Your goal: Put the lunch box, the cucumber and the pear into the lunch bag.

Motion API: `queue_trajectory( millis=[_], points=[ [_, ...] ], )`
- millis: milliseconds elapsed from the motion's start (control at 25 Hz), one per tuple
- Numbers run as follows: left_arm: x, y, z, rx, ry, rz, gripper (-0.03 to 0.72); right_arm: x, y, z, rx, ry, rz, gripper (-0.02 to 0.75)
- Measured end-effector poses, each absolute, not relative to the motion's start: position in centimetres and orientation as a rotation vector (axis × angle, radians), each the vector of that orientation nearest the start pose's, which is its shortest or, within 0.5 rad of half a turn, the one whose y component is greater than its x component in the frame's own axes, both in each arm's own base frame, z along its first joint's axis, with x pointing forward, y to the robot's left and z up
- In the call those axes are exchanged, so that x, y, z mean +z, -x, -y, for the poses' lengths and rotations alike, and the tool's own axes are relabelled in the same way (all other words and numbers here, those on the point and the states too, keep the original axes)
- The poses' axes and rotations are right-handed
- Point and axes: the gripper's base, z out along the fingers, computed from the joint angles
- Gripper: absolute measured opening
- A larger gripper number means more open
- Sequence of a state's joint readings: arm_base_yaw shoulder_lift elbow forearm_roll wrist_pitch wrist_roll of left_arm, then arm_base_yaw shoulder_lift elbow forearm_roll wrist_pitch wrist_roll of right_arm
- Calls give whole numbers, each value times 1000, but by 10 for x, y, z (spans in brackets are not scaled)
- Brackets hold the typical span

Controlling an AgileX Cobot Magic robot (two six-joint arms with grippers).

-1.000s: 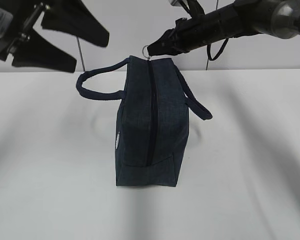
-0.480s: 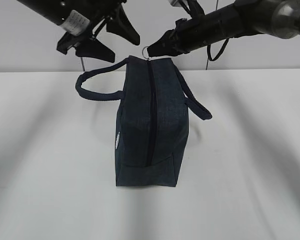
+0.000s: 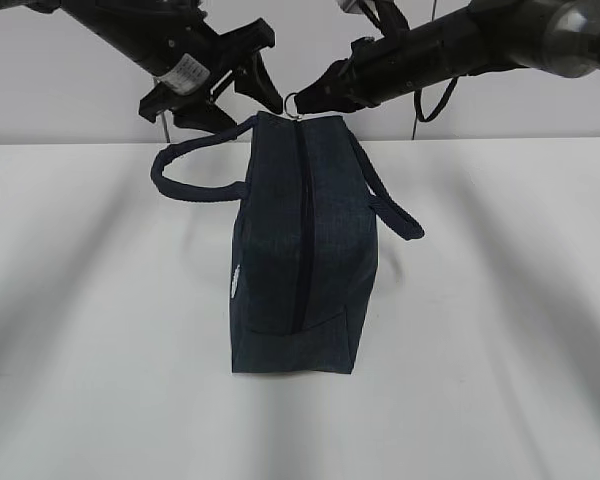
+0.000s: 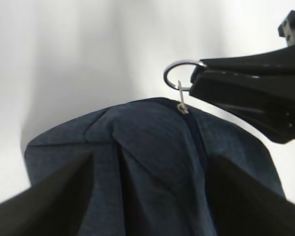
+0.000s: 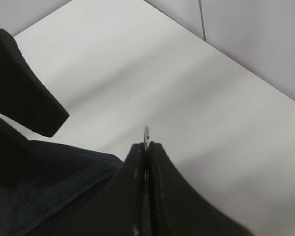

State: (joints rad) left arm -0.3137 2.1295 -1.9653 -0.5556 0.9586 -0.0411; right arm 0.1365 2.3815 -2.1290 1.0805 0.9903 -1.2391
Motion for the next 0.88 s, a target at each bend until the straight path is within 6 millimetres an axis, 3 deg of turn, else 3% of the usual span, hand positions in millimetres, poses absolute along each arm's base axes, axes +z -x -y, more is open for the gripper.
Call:
queue_trajectory(
  millis=[160, 400, 520, 880],
  points=[
    [273, -448, 186, -829, -88, -2602, 420, 226, -511, -138, 797, 981, -1940, -16],
    [273, -449, 190, -835, -80, -2575, 138, 226, -512, -138, 793, 977, -1941, -16],
    [271, -449, 191, -838, -81, -2577, 36, 220, -513, -138, 796, 974, -1950, -16],
    [273, -448, 196, -915, -117, -2563, 15, 212, -520, -137, 766, 926, -1949, -16]
  ],
)
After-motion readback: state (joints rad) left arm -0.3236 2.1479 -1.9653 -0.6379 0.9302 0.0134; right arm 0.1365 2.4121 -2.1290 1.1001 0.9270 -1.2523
